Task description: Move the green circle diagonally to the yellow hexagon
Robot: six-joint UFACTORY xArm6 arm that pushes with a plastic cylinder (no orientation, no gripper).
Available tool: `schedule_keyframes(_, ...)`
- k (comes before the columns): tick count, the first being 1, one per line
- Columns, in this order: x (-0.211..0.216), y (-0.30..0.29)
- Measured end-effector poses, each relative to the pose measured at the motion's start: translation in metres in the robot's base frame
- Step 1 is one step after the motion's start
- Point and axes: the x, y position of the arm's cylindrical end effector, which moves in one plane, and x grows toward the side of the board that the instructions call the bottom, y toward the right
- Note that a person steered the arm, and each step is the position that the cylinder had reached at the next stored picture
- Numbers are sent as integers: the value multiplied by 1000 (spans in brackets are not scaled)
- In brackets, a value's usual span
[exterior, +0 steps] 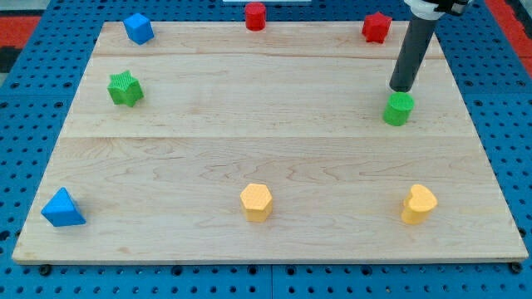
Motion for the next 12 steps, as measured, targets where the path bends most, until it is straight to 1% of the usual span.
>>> schedule_keyframes(3,0,4)
schedule_keyframes(4,-4,35)
schedule_keyframes(5,1,74)
schedule_keyframes(6,14,65)
schedule_keyframes(7,23,7)
schedule_keyframes(8,36,-27)
schedule_keyframes(10,63,-12)
schedule_keyframes(12,96,-17)
